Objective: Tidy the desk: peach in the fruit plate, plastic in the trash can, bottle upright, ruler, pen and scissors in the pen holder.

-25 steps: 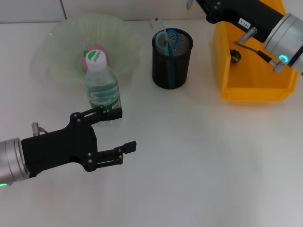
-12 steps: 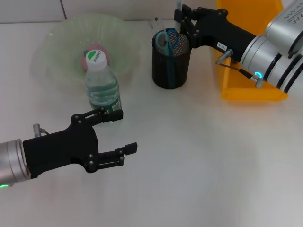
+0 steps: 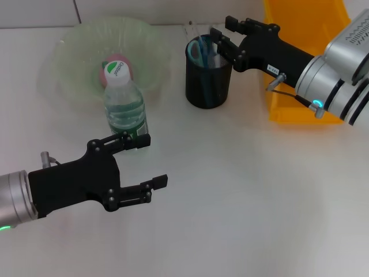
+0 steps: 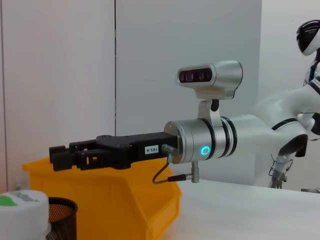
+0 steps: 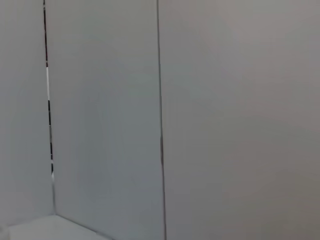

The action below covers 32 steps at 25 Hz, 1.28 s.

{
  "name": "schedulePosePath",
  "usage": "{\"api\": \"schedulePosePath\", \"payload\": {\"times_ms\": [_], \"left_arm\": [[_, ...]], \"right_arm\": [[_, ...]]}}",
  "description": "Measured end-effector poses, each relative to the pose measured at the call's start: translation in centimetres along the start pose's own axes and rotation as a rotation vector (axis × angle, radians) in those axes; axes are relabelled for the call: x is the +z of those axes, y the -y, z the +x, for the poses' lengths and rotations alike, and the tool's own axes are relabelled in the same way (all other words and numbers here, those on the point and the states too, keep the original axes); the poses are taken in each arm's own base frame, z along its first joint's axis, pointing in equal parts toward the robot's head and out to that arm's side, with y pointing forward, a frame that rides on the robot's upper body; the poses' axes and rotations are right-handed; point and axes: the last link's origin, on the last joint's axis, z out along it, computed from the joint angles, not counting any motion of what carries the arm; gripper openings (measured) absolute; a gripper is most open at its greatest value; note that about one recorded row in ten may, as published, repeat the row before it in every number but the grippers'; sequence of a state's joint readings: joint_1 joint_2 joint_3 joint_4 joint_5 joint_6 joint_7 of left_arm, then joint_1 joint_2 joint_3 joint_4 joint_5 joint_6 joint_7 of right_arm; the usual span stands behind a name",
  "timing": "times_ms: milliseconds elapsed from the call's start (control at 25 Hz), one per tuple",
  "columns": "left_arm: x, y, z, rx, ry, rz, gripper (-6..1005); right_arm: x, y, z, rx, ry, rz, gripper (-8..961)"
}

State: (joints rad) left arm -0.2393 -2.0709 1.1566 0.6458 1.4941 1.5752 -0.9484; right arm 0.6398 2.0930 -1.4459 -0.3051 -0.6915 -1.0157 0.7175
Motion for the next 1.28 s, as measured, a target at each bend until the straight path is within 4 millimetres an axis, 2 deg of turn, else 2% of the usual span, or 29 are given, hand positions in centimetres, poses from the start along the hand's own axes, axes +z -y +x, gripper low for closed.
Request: {"api": "schedulePosePath", "payload": {"times_ms": [80, 160, 200, 240, 360, 440, 480, 560, 680, 800, 1000, 1280], "left_arm": [[0.0, 0.0, 0.0, 0.000, -0.001, -0.001, 799], [-0.2, 0.0, 0.1, 0.001, -0.007, -0.002, 799], [-0.2, 0.0, 0.1, 0.001, -0.008, -0.002, 799], [-0.3, -0.1, 0.2, 0.002, -0.011, -0.005, 799], [-0.4, -0.2, 0.3, 0.003, -0.018, -0.014, 799], [-0.4, -0.3, 0.5, 0.002, -0.024, -0.021, 799], [-0.5, -0.3, 0.5, 0.003, -0.027, -0.024, 799], [-0.5, -0.2, 0.6, 0.004, -0.028, -0.025, 799], [-0.5, -0.2, 0.6, 0.004, -0.028, -0.025, 799], [0.0, 0.0, 0.6, 0.008, -0.019, -0.037, 799], [0.1, 0.0, 0.2, 0.002, -0.004, -0.024, 799], [-0.2, -0.5, -0.5, -0.026, 0.000, -0.015, 799]], "right_arm": [[-0.2, -0.1, -0.2, 0.002, 0.019, -0.006, 309], [-1.6, -0.1, -1.2, 0.033, 0.120, -0.008, 383], [-4.1, 0.2, -2.5, 0.081, 0.244, -0.008, 420], [-4.1, 0.2, -2.5, 0.081, 0.244, -0.008, 457], [-8.7, 0.8, -4.5, 0.175, 0.355, -0.059, 578], [-11.5, 0.6, -5.1, 0.213, 0.373, -0.120, 663], [-12.9, 0.2, -5.2, 0.215, 0.374, -0.165, 705], [-15.5, -1.0, -4.5, 0.171, 0.336, -0.265, 731], [-17.8, -3.0, -2.3, 0.121, 0.200, -0.408, 770], [-18.2, -5.1, 1.1, 0.132, 0.015, -0.481, 810], [-17.5, -5.8, 2.8, 0.104, -0.065, -0.465, 847], [-17.4, -5.7, 3.0, 0.097, -0.072, -0.455, 842]]}}
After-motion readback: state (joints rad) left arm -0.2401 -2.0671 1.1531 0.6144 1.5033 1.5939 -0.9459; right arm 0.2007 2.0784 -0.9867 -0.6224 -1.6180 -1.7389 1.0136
